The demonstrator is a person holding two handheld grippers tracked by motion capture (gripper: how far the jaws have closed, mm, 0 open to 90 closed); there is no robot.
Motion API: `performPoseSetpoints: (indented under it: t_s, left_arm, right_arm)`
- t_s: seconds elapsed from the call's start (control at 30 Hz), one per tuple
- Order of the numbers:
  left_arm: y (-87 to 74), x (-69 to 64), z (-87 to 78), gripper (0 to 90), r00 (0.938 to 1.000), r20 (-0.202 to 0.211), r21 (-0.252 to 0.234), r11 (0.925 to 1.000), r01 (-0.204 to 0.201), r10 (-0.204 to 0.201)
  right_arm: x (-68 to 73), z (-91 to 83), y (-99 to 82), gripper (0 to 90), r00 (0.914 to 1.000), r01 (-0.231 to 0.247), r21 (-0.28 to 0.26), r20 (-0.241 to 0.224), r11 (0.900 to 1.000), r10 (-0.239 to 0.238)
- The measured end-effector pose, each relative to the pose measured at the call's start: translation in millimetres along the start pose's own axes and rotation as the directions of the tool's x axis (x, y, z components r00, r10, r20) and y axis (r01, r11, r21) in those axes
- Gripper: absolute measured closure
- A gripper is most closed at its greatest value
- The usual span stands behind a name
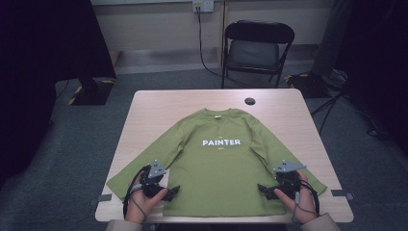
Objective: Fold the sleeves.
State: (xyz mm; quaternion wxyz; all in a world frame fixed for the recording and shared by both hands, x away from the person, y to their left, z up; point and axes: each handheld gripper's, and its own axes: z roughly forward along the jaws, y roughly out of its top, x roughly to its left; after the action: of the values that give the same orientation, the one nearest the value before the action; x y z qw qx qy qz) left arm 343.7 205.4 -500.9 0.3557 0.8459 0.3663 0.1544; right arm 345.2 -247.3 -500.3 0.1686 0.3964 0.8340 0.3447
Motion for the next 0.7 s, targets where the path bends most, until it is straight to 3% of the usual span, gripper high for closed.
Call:
performPoseSetpoints:
  t_s: [0.7]
  left_arm:
    - [0.5, 0.8, 0.4, 0.0, 1.0000, 0.003, 0.000, 1.0000, -0.003, 0.003]
  right_arm:
    - [-1.4, -1.4, -1.0, 0.0, 0.9999, 0.008, -0.001, -0.013, 1.0000, -0.008]
